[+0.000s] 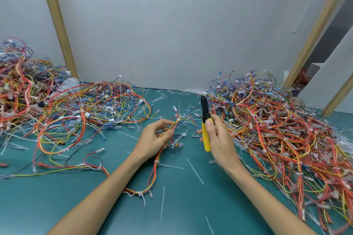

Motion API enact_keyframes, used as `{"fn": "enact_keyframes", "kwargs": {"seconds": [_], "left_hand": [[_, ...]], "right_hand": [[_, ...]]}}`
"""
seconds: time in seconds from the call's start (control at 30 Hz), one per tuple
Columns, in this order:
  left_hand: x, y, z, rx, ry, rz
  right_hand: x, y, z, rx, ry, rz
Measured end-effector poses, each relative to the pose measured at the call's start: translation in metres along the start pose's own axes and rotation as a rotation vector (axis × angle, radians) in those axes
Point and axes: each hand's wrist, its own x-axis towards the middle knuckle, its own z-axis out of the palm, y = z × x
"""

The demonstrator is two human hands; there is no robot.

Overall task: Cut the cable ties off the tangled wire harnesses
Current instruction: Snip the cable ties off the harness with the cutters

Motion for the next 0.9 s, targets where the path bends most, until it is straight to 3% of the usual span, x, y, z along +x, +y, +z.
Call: {"fn": "enact_keyframes", "kwargs": {"seconds": [0.13,0.33,0.47,0.6,0.9], "left_hand": [[0.000,-0.001,0.002,0.022,0.001,-0.003],[0.003,-0.001,0.001,0.087,-0.015,-0.048],[0.001,0.002,0.001,0.178,-0.057,-0.008],[-0.001,0.005,0.004,0.187,-0.015,0.024],[-0.004,0.005,0.006,0.305,0.159,0.214]], "right_hand": [[-0.004,0.017,0.012,0.031,0.079,0.083],[-0.009,0.028,0.006,-0.125,0.055,-0.061],[-0.010,0.032,0.007,-0.258,0.029,-0.040],[-0.009,0.037,0.007,-0.431,0.037,0.048],[-0.011,0.036,-0.002,-0.682,-0.028,0.000]]}}
